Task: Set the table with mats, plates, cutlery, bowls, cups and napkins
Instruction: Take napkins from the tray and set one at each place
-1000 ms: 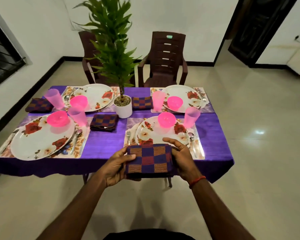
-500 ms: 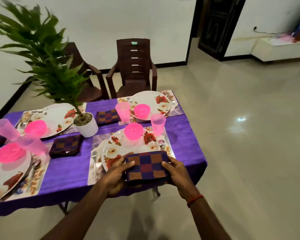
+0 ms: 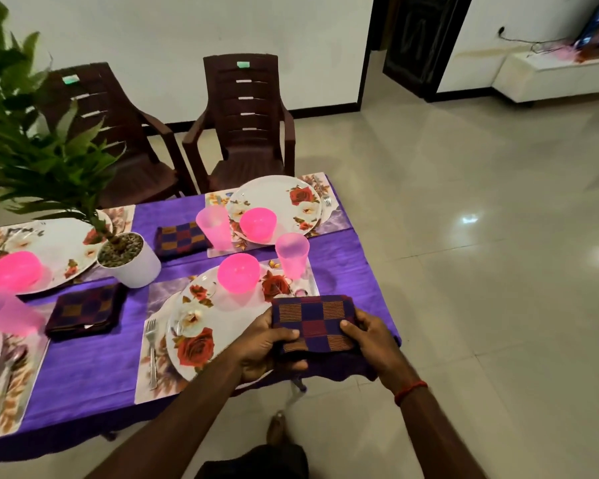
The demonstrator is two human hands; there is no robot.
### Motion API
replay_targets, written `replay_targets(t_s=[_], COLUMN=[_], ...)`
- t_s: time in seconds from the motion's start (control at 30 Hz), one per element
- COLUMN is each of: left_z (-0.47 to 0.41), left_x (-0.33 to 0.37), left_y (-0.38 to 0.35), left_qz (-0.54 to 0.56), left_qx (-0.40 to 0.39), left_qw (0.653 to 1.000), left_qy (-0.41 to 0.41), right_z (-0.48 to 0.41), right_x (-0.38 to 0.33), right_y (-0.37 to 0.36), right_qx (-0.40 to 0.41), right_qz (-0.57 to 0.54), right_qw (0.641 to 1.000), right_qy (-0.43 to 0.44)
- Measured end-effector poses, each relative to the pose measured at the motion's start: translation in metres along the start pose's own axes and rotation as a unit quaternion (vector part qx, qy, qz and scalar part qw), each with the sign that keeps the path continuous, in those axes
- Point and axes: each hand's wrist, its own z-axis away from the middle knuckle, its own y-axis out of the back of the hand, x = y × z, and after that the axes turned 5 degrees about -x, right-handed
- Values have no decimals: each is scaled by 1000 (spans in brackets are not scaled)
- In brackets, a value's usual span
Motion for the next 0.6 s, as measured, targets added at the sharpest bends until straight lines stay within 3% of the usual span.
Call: replay_targets(t_s=[0.3,0.6], left_z=[-81,-131], left_x=[8,20], left_y=[-16,-24], left_qz=[34,-103], left_qx=[24,34], left_qw=[999,994], left_qy=[30,-1], right_z=[-39,-82], right_x=[-20,-18], right_y=[47,94], right_qx=[111,134], right_qz=[29,143], right_qw=[993,980], right_qy=[4,-15])
